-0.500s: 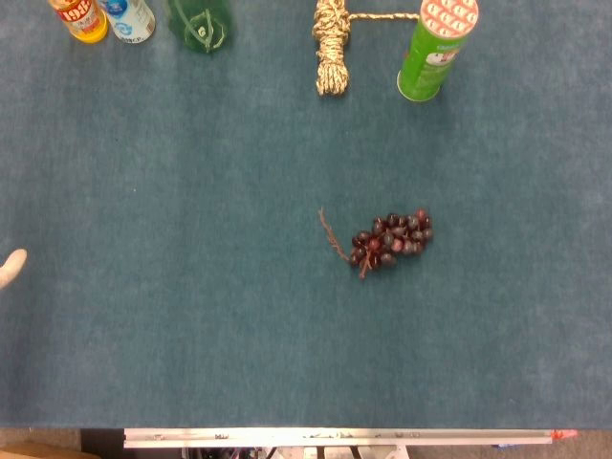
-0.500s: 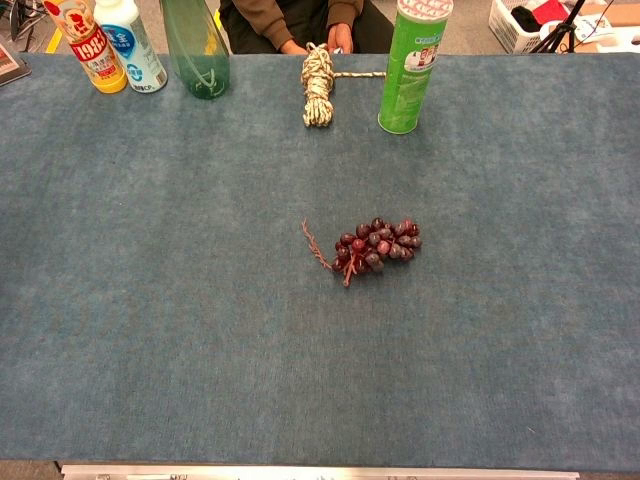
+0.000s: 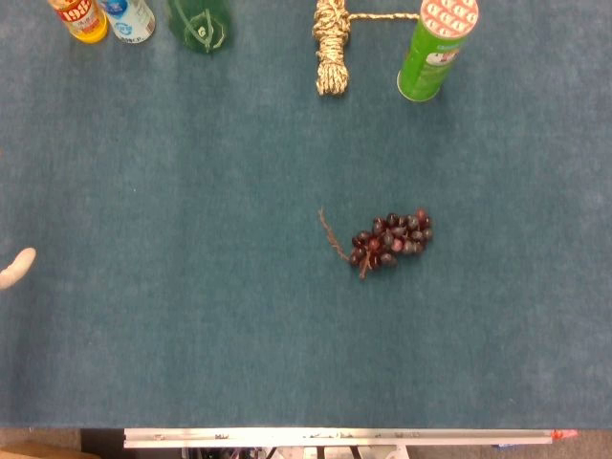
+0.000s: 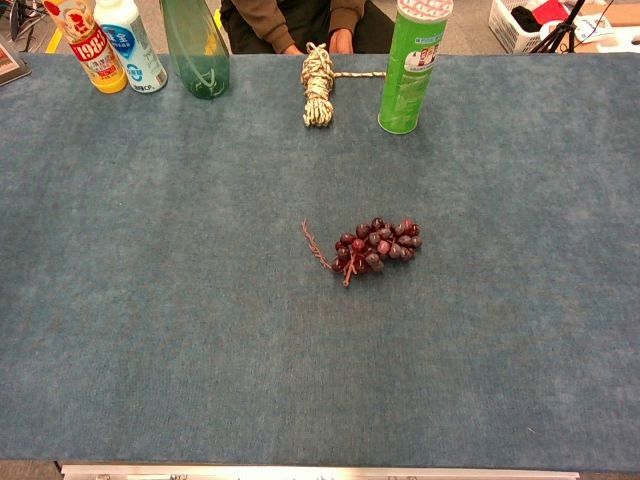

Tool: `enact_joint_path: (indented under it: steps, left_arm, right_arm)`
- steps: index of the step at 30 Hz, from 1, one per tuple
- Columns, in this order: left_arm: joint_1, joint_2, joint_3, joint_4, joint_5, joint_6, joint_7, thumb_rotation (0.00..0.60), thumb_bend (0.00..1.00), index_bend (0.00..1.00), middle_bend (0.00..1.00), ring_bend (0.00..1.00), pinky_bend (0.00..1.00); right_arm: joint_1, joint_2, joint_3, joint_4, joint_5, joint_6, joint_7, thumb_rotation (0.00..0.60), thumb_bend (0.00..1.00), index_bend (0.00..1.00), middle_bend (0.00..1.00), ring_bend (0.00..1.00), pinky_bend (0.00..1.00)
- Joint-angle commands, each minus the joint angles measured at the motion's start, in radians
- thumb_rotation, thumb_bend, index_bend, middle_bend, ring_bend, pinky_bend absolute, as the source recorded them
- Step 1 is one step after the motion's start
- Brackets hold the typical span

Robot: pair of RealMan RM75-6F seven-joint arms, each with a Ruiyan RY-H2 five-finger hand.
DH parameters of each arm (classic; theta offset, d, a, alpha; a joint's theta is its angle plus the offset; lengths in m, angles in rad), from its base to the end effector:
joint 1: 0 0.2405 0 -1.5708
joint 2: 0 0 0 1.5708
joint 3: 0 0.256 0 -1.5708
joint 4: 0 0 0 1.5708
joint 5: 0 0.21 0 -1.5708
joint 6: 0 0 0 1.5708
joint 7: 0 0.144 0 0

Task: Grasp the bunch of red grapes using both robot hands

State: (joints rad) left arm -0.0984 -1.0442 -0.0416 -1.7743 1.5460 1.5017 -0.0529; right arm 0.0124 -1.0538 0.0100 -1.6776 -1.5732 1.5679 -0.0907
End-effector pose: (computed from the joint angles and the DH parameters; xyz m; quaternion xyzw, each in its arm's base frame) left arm -0.2750 0.1804 0.1671 -0.5843 -0.4117 -0.4439 0.5404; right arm -0.3036 -0.1499 0.1752 0.6101 -0.3540 0.3670 0.6065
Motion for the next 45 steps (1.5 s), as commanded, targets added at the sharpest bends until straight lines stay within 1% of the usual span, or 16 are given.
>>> enact_joint_path:
  steps: [1,4,7,10,13,15,18,21,24,25,27,30,35,39,42,45]
  left_arm:
    - [-0.005,0.008,0.000,-0.007,0.003,-0.006,-0.017,0.600,0.19,0.05,0.01,0.00,0.00]
    - [-0.007,0.014,0.001,-0.011,0.010,-0.007,-0.052,0.600,0.19,0.05,0.01,0.00,0.00]
    - [-0.014,0.020,0.001,-0.016,0.019,-0.012,-0.089,0.600,0.19,0.05,0.01,0.00,0.00]
    - [-0.027,0.012,0.001,-0.001,0.040,-0.019,-0.149,0.600,0.19,0.05,0.01,0.00,0.00]
    - [-0.042,0.010,0.005,0.009,0.059,-0.035,-0.205,0.600,0.19,0.05,0.01,0.00,0.00]
    - [-0.054,0.010,0.006,0.013,0.068,-0.046,-0.224,0.600,0.19,0.05,0.01,0.00,0.00]
    - [-0.067,0.009,0.003,0.014,0.084,-0.050,-0.246,0.600,0.19,0.05,0.01,0.00,0.00]
    - [-0.075,0.006,0.001,0.013,0.100,-0.041,-0.271,0.600,0.19,0.05,0.01,0.00,0.00]
    - [-0.082,0.005,0.001,0.004,0.115,-0.033,-0.315,0.600,0.19,0.05,0.01,0.00,0.00]
    - [-0.085,0.005,0.001,0.002,0.120,-0.032,-0.329,0.600,0.19,0.05,0.01,0.00,0.00]
    - [-0.092,0.003,0.002,-0.004,0.132,-0.027,-0.362,0.600,0.19,0.05,0.01,0.00,0.00]
    - [-0.103,-0.004,0.002,-0.017,0.156,-0.018,-0.405,0.600,0.19,0.05,0.01,0.00,0.00]
    - [-0.138,-0.028,0.006,-0.036,0.208,-0.020,-0.480,0.600,0.19,0.05,0.01,0.00,0.00]
    - [-0.171,-0.044,0.014,-0.060,0.238,-0.040,-0.538,0.600,0.19,0.00,0.01,0.00,0.00]
    - [-0.197,-0.048,0.033,-0.080,0.275,-0.059,-0.602,0.599,0.19,0.00,0.00,0.00,0.00]
    - [-0.225,-0.059,0.046,-0.088,0.312,-0.078,-0.628,0.591,0.19,0.00,0.00,0.00,0.00]
  right_arm:
    - [0.002,0.000,0.001,0.002,-0.012,0.002,0.014,0.600,0.03,0.12,0.20,0.06,0.09]
    - [0.008,-0.002,0.001,0.010,-0.042,0.011,0.046,0.600,0.03,0.12,0.21,0.06,0.09]
    - [0.022,0.004,-0.005,0.015,-0.083,0.008,0.067,0.600,0.07,0.14,0.25,0.06,0.09]
    - [0.044,0.006,-0.007,0.006,-0.131,0.000,0.086,0.600,0.10,0.22,0.31,0.11,0.11]
    - [0.079,-0.002,-0.008,0.000,-0.183,-0.018,0.111,0.600,0.11,0.35,0.42,0.24,0.22]
    - [0.109,-0.008,-0.012,-0.010,-0.212,-0.051,0.133,0.600,0.12,0.48,0.51,0.35,0.31]
    - [0.151,-0.025,-0.014,-0.016,-0.259,-0.091,0.115,0.600,0.13,0.56,0.60,0.45,0.41]
    - [0.194,-0.049,-0.018,-0.027,-0.301,-0.134,0.114,0.600,0.16,0.65,0.68,0.57,0.54]
    - [0.240,-0.083,-0.019,-0.029,-0.335,-0.176,0.125,0.600,0.29,0.78,0.74,0.67,0.68]
    - [0.253,-0.093,-0.018,-0.030,-0.344,-0.186,0.125,0.600,0.32,0.80,0.75,0.69,0.70]
    - [0.278,-0.117,-0.016,-0.034,-0.363,-0.204,0.121,0.600,0.39,0.86,0.81,0.76,0.79]
    - [0.310,-0.146,-0.015,-0.046,-0.383,-0.233,0.101,0.600,0.47,0.92,0.87,0.83,0.88]
    - [0.353,-0.188,-0.013,-0.069,-0.401,-0.272,0.066,0.600,0.55,0.99,0.94,0.93,0.99]
    - [0.375,-0.212,-0.012,-0.078,-0.404,-0.290,0.045,0.600,0.58,1.00,0.98,0.98,1.00]
    - [0.388,-0.227,-0.013,-0.083,-0.402,-0.301,0.034,0.600,0.60,1.00,0.99,0.99,1.00]
    - [0.400,-0.239,-0.017,-0.084,-0.399,-0.312,0.024,0.600,0.62,1.00,1.00,1.00,1.00]
